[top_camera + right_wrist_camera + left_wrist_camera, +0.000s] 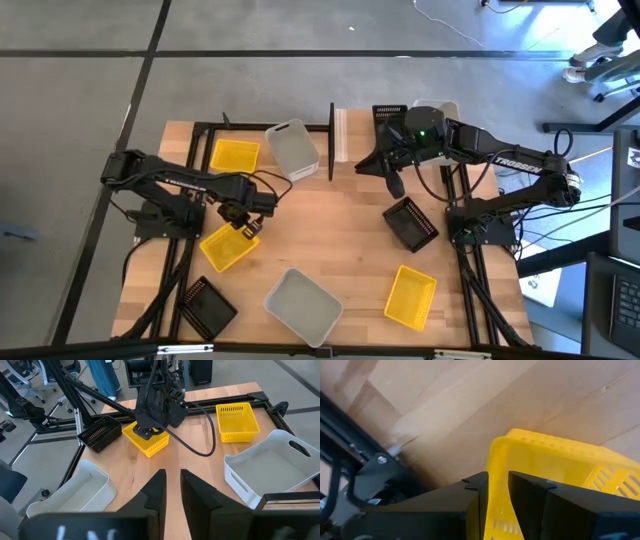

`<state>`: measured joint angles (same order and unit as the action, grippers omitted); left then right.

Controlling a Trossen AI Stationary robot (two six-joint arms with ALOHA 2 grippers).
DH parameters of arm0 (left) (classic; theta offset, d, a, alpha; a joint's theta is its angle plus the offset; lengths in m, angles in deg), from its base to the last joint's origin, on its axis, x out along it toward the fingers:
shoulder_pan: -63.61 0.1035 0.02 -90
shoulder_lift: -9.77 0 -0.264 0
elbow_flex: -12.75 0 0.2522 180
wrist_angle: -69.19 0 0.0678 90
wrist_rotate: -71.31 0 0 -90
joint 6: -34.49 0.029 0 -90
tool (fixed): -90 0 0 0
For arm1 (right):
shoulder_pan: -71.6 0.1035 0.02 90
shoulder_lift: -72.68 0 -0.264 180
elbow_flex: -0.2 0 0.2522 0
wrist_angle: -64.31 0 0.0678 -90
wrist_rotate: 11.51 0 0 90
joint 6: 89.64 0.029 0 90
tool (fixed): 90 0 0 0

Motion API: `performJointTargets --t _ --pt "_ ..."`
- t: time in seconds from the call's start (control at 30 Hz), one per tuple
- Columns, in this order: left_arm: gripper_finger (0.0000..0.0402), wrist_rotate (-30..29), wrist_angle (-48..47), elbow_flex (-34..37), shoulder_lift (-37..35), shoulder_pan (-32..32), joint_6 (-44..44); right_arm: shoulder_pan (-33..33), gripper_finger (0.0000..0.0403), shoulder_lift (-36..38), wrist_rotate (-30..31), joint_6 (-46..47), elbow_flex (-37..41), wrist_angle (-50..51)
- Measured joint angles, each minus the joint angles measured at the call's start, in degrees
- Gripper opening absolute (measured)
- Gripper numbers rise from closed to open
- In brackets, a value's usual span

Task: Stack baskets on shelf by color
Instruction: Put the middle right yellow bin on the shelf

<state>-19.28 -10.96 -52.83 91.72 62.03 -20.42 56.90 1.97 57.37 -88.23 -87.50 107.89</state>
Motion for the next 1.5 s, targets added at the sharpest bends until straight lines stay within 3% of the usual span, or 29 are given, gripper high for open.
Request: performJointTargets --t 0.47,0.73,0.97,1.5 --pt "0.0066 0.8 0.3 -0.5 4.7 0.0 -0.2 0.0 0.0055 0.0 0.0 0.0 0.0 0.0" --pt "0.0066 -1.9 -8.2 -6.1 4.3 0.2 -0.5 0.0 0.0055 0.0 0.0 0.0 0.0 0.0" --pt "0.0066 1.1 -8.7 -3.5 4.3 1.6 -0.5 0.0 0.0055 0.0 0.0 0.0 0.0 0.0" --pt "0.0066 0.1 -6.5 -3.0 4.3 1.8 -0.9 0.0 0.0055 0.0 0.0 0.0 0.0 0.0"
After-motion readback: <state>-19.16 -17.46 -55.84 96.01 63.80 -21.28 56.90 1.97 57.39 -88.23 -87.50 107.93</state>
